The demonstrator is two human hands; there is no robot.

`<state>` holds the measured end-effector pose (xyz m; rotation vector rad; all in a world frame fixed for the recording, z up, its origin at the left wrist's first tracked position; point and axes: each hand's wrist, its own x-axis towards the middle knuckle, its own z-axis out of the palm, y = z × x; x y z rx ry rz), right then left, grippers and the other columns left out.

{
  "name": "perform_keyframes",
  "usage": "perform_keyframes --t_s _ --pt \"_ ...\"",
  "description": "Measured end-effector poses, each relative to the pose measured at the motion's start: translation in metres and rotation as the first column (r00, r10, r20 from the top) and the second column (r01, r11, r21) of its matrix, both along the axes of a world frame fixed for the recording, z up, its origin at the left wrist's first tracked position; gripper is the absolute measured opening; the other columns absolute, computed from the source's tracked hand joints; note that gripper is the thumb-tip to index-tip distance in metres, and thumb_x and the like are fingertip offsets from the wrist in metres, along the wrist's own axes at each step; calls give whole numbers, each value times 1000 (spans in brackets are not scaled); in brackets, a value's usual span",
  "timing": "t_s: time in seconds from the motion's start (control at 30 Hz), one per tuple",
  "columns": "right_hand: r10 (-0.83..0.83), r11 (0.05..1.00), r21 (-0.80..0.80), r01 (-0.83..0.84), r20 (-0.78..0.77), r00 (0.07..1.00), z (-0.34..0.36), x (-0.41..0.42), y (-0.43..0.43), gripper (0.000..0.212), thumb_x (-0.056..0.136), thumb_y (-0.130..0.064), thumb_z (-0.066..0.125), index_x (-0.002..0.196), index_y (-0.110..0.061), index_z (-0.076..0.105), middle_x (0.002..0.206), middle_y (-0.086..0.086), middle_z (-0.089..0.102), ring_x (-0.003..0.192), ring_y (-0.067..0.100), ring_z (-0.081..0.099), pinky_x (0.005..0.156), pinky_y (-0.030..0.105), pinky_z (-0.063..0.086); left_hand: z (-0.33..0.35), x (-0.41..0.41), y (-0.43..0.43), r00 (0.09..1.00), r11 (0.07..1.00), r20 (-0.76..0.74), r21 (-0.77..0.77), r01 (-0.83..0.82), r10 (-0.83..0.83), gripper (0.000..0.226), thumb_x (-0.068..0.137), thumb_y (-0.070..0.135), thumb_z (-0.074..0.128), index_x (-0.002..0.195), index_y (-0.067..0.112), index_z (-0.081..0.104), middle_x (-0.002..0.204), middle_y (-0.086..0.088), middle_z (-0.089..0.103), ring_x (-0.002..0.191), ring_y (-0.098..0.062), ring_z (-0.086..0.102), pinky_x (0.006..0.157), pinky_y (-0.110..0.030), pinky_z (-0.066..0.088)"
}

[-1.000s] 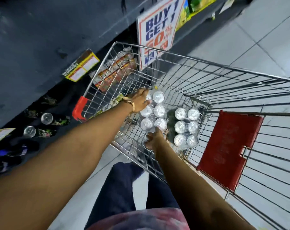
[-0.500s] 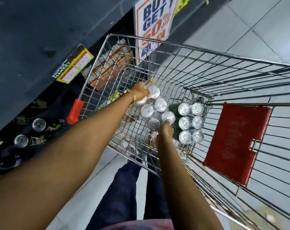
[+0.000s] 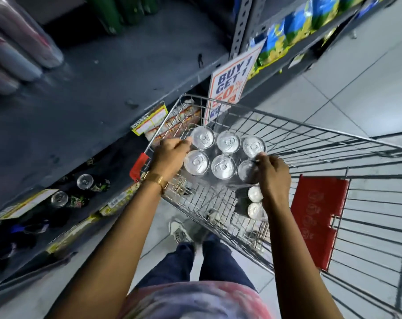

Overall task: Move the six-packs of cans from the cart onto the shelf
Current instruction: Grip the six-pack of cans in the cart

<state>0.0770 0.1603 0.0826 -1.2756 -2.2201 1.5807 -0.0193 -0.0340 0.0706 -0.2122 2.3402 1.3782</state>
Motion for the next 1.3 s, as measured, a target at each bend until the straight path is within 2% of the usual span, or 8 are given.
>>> perform_keyframes --t_s 0.3,0.4,0.53,0.63,0.8,1.0,1.2,1.3 --pt "359 922 224 -316 -187 914 115 -76 -52 41 84 -40 53 70 -1 60 59 7 57 66 29 57 62 38 46 113 -8 -83 915 957 -285 136 -256 286 65 66 63 53 72 -1 56 72 -30 60 67 -25 55 76 -64 54" --pt "531 836 280 -471 -200 824 140 -118 -88 44 88 -38 52 80 3 64 73 14 64 85 41 66 80 49 53 137 -5 -121 845 911 -342 187 -368 411 65 66 62 56 75 -2 59 84 -36 63 71 -36 64 75 -62 56" --pt "679 721 322 -614 -150 719 152 -172 -136 33 92 -32 54 82 -4 66 93 15 68 100 35 65 82 37 46 144 -4 -161 786 855 -336 214 -472 518 65 64 60 56 80 -3 61 90 -34 67 88 -47 66 76 -60 58" --pt "759 640 319 -699 -117 641 148 -200 -173 32 92 -29 53 83 -1 66 95 19 68 91 30 62 72 32 40 138 -5 -190 743 811 -327 194 -552 584 55 68 56 56 72 1 59 88 -33 68 85 -47 67 79 -61 56" --pt "847 516 334 -789 -60 529 138 -231 -231 36 94 -25 53 92 8 67 100 26 69 97 37 64 81 38 48 125 -8 -224 672 718 -265 150 -680 692 31 71 50 55 61 21 63 79 -16 70 82 -37 71 80 -56 59" --pt "895 381 437 -815 46 443 136 -264 -279 34 91 -19 49 108 4 69 115 26 68 109 44 60 86 38 47 113 -17 -246 613 658 -263 139 -740 745 30 87 36 58 62 18 56 79 -12 67 77 -35 71 75 -55 60" --pt "876 437 461 -772 -25 481 122 -262 -286 36 95 -27 45 96 4 63 108 30 66 100 48 59 70 32 32 103 -15 -241 571 655 -375 147 -741 730 42 87 43 54 78 1 56 75 -14 64 76 -35 70 74 -55 60" --pt "852 504 377 -777 -65 520 117 -253 -280 39 98 -36 43 93 -2 59 112 28 64 104 46 58 75 35 37 94 -4 -230 485 582 -360 245 -775 797 44 91 43 48 84 1 59 77 -13 65 76 -24 68 73 -39 62"
